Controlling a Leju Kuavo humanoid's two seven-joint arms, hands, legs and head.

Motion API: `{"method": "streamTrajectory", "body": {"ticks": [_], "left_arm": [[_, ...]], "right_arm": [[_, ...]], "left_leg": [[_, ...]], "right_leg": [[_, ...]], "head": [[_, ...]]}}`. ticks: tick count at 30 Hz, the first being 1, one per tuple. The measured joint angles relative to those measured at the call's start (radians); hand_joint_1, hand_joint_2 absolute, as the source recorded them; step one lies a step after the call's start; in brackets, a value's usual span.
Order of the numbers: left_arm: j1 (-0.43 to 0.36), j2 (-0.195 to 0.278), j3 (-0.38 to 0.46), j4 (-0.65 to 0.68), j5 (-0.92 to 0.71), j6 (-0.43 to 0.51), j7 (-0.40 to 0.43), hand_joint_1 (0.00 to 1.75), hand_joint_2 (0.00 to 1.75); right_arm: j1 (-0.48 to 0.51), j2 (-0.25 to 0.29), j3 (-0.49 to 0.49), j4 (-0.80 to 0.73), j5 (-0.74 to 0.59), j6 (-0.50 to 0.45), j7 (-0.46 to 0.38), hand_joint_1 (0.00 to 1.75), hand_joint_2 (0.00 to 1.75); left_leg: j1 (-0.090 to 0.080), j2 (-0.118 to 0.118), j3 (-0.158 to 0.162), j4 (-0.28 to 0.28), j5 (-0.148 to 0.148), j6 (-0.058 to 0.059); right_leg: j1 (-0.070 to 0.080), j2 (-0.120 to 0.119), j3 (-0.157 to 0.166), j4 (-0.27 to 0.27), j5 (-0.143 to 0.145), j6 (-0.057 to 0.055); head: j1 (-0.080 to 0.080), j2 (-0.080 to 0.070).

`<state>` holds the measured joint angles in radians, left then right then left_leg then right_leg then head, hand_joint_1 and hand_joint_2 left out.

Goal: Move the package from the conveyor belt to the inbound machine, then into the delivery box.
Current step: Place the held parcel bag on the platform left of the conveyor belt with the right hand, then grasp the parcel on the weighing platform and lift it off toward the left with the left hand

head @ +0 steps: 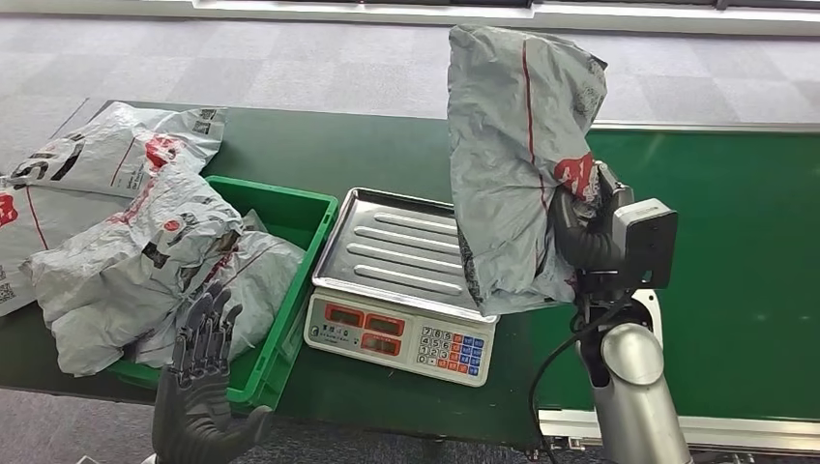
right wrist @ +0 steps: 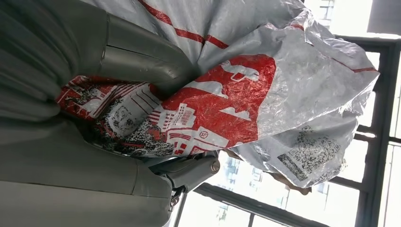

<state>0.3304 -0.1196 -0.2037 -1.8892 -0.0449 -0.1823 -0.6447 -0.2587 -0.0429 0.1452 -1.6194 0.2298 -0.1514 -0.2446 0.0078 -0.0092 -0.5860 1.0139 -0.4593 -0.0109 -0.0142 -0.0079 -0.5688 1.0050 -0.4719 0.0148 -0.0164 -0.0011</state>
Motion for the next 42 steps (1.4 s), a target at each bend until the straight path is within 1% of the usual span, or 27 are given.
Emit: {"method": "streamTrajectory", "body": {"ticks": [5, 7, 8, 10, 12, 15, 18, 19, 20, 22, 23, 24, 27, 35, 38, 42], "left_arm": [[-0.001, 0.002, 0.000, 0.010, 0.000, -0.001, -0.001, 0.00, 1.75], [-0.002, 0.003, -0.001, 0.013, 0.000, -0.004, -0.001, 0.00, 1.75], [-0.005, 0.004, -0.003, 0.016, 0.000, -0.008, 0.001, 0.00, 1.75], [-0.017, 0.008, -0.008, 0.023, -0.002, -0.022, 0.007, 0.00, 1.75], [-0.034, 0.010, -0.014, 0.031, -0.002, -0.039, 0.020, 0.00, 1.75], [-0.055, 0.011, -0.016, 0.040, 0.004, -0.056, 0.045, 0.00, 1.75], [-0.068, 0.011, -0.015, 0.044, 0.005, -0.060, 0.065, 0.00, 1.75], [-0.070, 0.011, -0.015, 0.044, 0.005, -0.060, 0.069, 0.00, 1.75], [-0.070, 0.011, -0.014, 0.044, 0.005, -0.060, 0.073, 0.00, 1.75], [-0.071, 0.011, -0.014, 0.043, 0.004, -0.058, 0.076, 0.00, 1.75], [-0.070, 0.011, -0.013, 0.042, 0.003, -0.055, 0.078, 0.00, 1.75], [-0.070, 0.011, -0.013, 0.041, 0.002, -0.051, 0.078, 0.00, 1.75], [-0.062, 0.010, -0.009, 0.028, -0.001, -0.041, 0.080, 0.00, 1.75], [-0.036, 0.001, 0.005, -0.002, -0.009, -0.038, 0.089, 0.00, 1.75], [-0.029, -0.002, 0.009, -0.007, -0.013, -0.037, 0.087, 0.00, 1.75], [-0.021, -0.005, 0.016, -0.009, -0.019, -0.037, 0.084, 0.00, 1.75]], "right_arm": [[-0.007, 0.000, 0.016, 0.020, -0.003, 0.011, 0.009, 1.75, 1.75], [-0.013, 0.000, 0.020, 0.029, -0.005, 0.044, 0.039, 1.75, 1.75], [-0.022, 0.000, 0.028, 0.044, 0.000, 0.079, 0.070, 1.75, 1.75], [-0.053, 0.001, 0.059, 0.110, 0.024, 0.178, 0.142, 1.75, 1.75], [-0.085, 0.010, 0.104, 0.202, 0.063, 0.256, 0.185, 1.75, 1.75], [-0.123, 0.038, 0.164, 0.337, 0.114, 0.286, 0.213, 1.75, 1.75], [-0.149, 0.055, 0.190, 0.426, 0.141, 0.291, 0.238, 1.75, 1.75], [-0.152, 0.059, 0.193, 0.445, 0.146, 0.293, 0.243, 1.69, 1.75], [-0.153, 0.062, 0.193, 0.458, 0.149, 0.294, 0.246, 1.46, 1.75], [-0.155, 0.066, 0.194, 0.476, 0.156, 0.295, 0.257, 0.61, 1.75], [-0.157, 0.067, 0.194, 0.482, 0.166, 0.293, 0.268, 0.23, 1.75], [-0.158, 0.068, 0.194, 0.488, 0.180, 0.290, 0.282, 0.02, 1.75], [-0.161, 0.071, 0.196, 0.501, 0.230, 0.267, 0.319, 0.00, 1.75], [-0.159, 0.088, 0.196, 0.511, 0.324, 0.195, 0.348, 0.00, 1.75], [-0.154, 0.097, 0.194, 0.506, 0.359, 0.167, 0.343, 0.00, 1.75], [-0.139, 0.109, 0.183, 0.480, 0.377, 0.117, 0.314, 0.00, 1.75]], "left_leg": [[0.000, 0.000, -0.001, 0.000, -0.001, 0.000], [0.000, 0.000, -0.001, 0.000, -0.001, 0.000], [0.000, 0.001, -0.001, 0.000, -0.001, 0.000], [0.000, 0.003, 0.000, 0.000, -0.001, -0.001], [0.000, 0.004, 0.001, 0.000, 0.000, -0.001], [0.000, 0.003, 0.000, 0.000, 0.001, -0.002], [0.001, 0.002, -0.001, 0.000, 0.002, -0.002], [0.002, 0.002, -0.001, 0.000, 0.002, -0.002], [0.002, 0.002, -0.001, 0.000, 0.002, -0.002], [0.002, 0.002, -0.001, 0.000, 0.002, -0.002], [0.002, 0.002, -0.001, 0.000, 0.002, -0.002], [0.002, 0.002, -0.002, 0.000, 0.001, -0.002], [0.001, 0.002, -0.002, 0.000, 0.001, -0.001], [0.002, 0.003, -0.002, 0.000, 0.001, -0.002], [0.002, 0.003, -0.002, 0.000, 0.001, -0.002], [0.002, 0.003, -0.002, 0.000, 0.001, -0.002]], "right_leg": [[0.000, 0.000, -0.001, 0.000, 0.000, 0.000], [0.000, 0.000, -0.001, 0.000, 0.000, 0.000], [0.000, 0.001, -0.001, 0.000, 0.000, 0.000], [0.001, 0.003, -0.001, 0.000, 0.001, -0.001], [0.001, 0.004, -0.001, 0.000, 0.001, -0.002], [0.003, 0.002, -0.001, 0.000, 0.002, -0.002], [0.003, 0.000, -0.001, 0.000, 0.002, -0.003], [0.003, 0.000, -0.001, 0.000, 0.002, -0.003], [0.002, 0.001, -0.002, 0.000, 0.002, -0.003], [0.002, 0.001, -0.002, 0.000, 0.002, -0.003], [0.002, 0.001, -0.002, 0.000, 0.002, -0.003], [0.002, 0.001, -0.002, 0.000, 0.002, -0.002], [0.002, 0.002, -0.003, 0.000, 0.002, -0.002], [0.002, 0.003, -0.003, 0.000, 0.002, -0.002], [0.002, 0.003, -0.003, 0.000, 0.002, -0.002], [0.002, 0.003, -0.003, 0.000, 0.002, -0.002]], "head": [[0.000, 0.000], [0.000, 0.000], [0.000, 0.000], [0.000, 0.000], [0.000, 0.000], [0.000, 0.000], [0.000, 0.000], [0.000, 0.000], [0.000, 0.000], [0.000, 0.000], [0.000, 0.000], [0.000, 0.000], [0.000, 0.000], [0.000, 0.000], [0.000, 0.000], [0.000, 0.000]]}}
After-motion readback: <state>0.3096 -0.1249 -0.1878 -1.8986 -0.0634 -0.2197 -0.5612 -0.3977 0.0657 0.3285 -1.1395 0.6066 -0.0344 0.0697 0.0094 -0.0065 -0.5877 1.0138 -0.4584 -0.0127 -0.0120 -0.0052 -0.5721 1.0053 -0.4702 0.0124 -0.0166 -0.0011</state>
